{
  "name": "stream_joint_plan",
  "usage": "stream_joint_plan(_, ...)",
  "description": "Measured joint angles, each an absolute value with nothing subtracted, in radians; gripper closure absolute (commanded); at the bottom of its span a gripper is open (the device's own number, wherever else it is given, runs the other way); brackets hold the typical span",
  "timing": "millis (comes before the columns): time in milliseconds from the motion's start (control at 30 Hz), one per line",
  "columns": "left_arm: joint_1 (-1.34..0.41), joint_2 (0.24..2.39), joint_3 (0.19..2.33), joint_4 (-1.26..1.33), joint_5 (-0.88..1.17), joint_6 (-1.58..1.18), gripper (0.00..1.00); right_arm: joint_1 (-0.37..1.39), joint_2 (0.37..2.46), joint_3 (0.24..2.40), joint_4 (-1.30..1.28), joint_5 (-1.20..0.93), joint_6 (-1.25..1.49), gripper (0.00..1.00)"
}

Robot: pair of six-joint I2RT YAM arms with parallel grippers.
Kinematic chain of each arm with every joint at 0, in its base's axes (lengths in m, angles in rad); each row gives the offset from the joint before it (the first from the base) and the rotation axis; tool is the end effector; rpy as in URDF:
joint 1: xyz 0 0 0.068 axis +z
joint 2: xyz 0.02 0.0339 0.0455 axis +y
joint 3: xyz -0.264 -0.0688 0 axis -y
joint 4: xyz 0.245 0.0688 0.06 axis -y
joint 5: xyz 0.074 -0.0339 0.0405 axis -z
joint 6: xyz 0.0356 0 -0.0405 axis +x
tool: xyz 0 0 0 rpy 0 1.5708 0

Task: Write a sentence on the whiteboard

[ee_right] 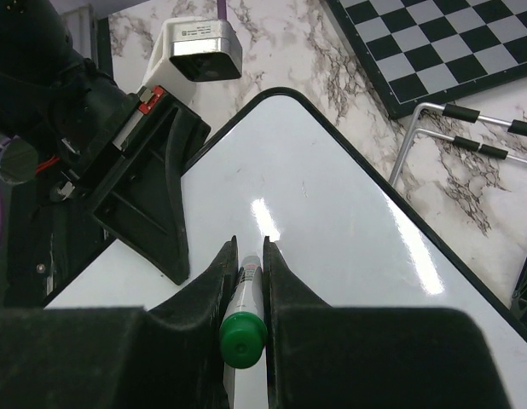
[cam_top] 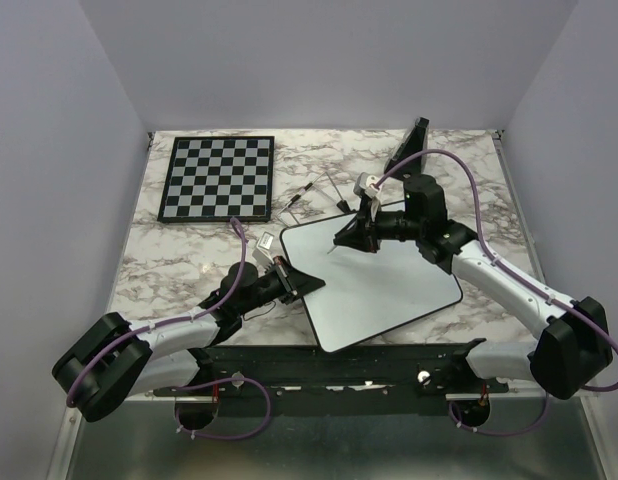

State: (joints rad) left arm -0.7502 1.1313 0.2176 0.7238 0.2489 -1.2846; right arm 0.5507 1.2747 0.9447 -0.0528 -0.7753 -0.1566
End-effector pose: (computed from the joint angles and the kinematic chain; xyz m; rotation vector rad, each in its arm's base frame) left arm 0.1487 -0.1505 0.1746 -0.3422 2.0650 -1.6002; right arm 0.2310 0.1711 0.3062 -1.1494 1.6007 1.0119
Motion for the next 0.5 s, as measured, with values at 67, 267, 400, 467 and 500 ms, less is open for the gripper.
stream_joint_plan(67,-0.75,1.131,0.218,0.724,0.249,-1.283,1.0,0.551,1.274,0.94,-0.053,-0.773,-0.157,0.99)
stream_joint_plan(267,-0.751,1.131,0.219,0.724,0.249,-1.282,1.0,0.551,1.274,0.939,-0.047,-0.767,-0.157,0.99)
stream_joint_plan(400,-0.753,1.131,0.219,0.725,0.247,-1.279,1.0,0.551,1.275,0.94,-0.046,-0.767,-0.156,0.99)
stream_joint_plan(467,-0.753,1.132,0.219,0.725,0.247,-1.279,1.0,0.558,1.286,0.95,-0.046,-0.757,-0.155,0.99)
stream_joint_plan(500,-0.753,1.133,0.219,0.728,0.247,-1.279,1.0,0.565,1.289,0.953,-0.046,-0.756,-0.155,0.99)
